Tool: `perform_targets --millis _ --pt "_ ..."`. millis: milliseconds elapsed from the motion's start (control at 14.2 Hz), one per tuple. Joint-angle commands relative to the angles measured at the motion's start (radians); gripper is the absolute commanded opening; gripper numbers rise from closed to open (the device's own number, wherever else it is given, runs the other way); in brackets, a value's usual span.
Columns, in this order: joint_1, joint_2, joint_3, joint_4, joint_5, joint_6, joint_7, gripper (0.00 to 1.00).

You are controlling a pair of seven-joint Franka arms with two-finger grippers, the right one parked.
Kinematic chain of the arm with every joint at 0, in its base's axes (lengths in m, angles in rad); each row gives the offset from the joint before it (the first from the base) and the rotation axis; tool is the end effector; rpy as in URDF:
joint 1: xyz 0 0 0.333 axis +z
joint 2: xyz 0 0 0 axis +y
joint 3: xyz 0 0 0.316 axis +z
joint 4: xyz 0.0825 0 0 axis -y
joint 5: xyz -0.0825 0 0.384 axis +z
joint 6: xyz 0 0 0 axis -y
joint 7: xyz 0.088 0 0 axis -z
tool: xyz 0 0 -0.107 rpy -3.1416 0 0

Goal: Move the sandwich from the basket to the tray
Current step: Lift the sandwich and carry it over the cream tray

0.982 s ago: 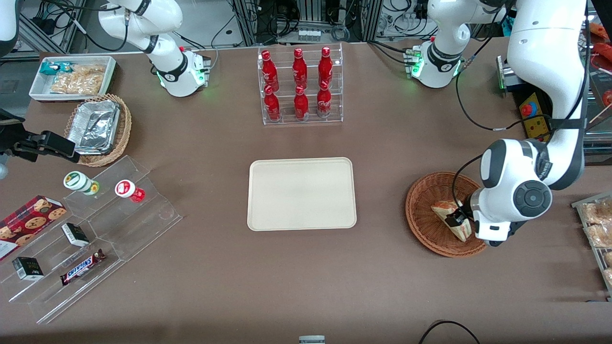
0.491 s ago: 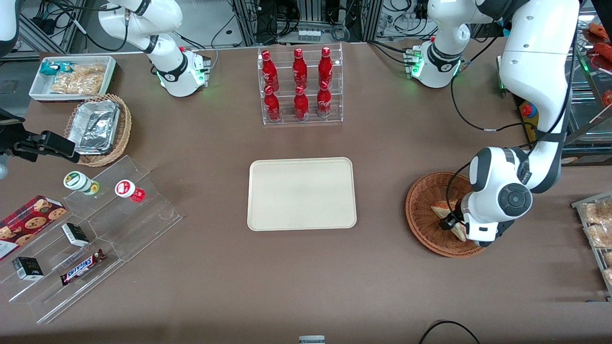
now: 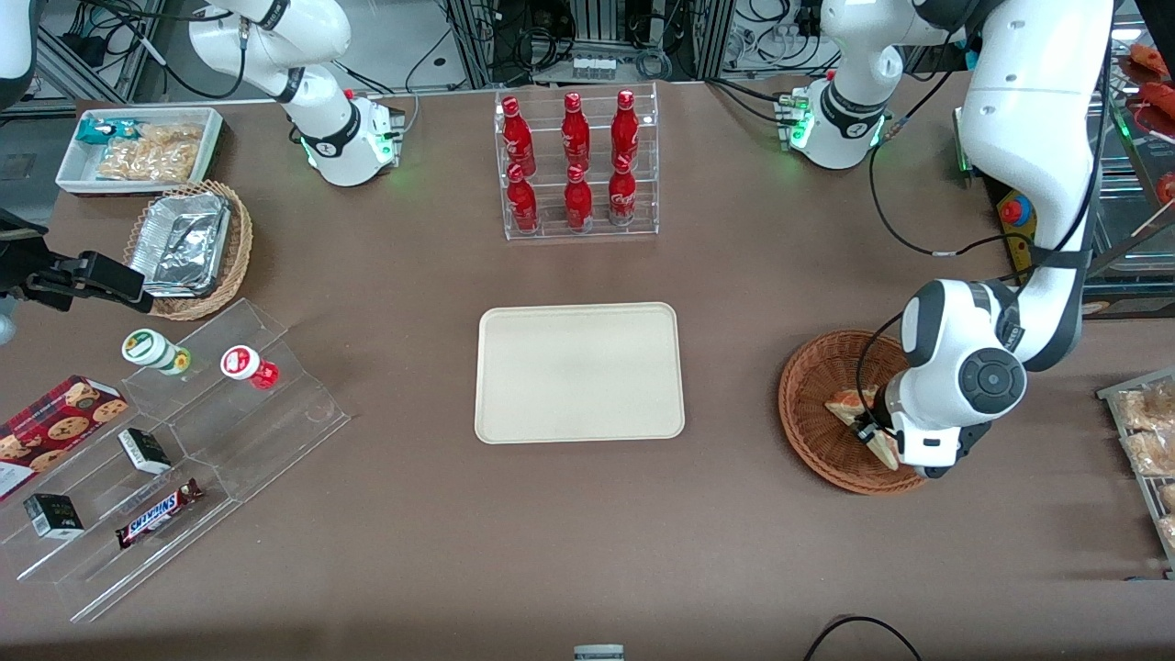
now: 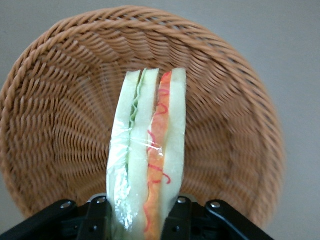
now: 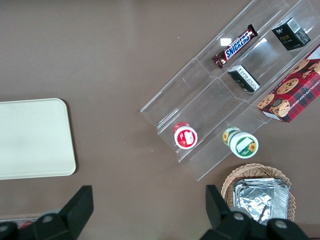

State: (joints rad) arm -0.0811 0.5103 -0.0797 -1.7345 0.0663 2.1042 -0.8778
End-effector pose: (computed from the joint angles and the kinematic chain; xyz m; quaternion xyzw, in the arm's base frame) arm 0.6429 -0.0967 0.2758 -0.9393 -0.3358 0.0563 0.0409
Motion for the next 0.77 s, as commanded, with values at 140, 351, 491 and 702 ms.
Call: perform_targets --millis 140,351,491,702 --pt "-0.26 -0.035 0.006 0.177 0.01 -0.256 -0.217 0.3" --pt "-0.438 0.063 0.006 0.281 0.01 -0.254 -0.288 0.31" --pt "-0.518 0.157 0.003 0.392 0.007 -0.257 -0.276 0.31" --pt "-0.548 0.256 -0.096 0.492 0.009 -0.254 -0.209 0.31"
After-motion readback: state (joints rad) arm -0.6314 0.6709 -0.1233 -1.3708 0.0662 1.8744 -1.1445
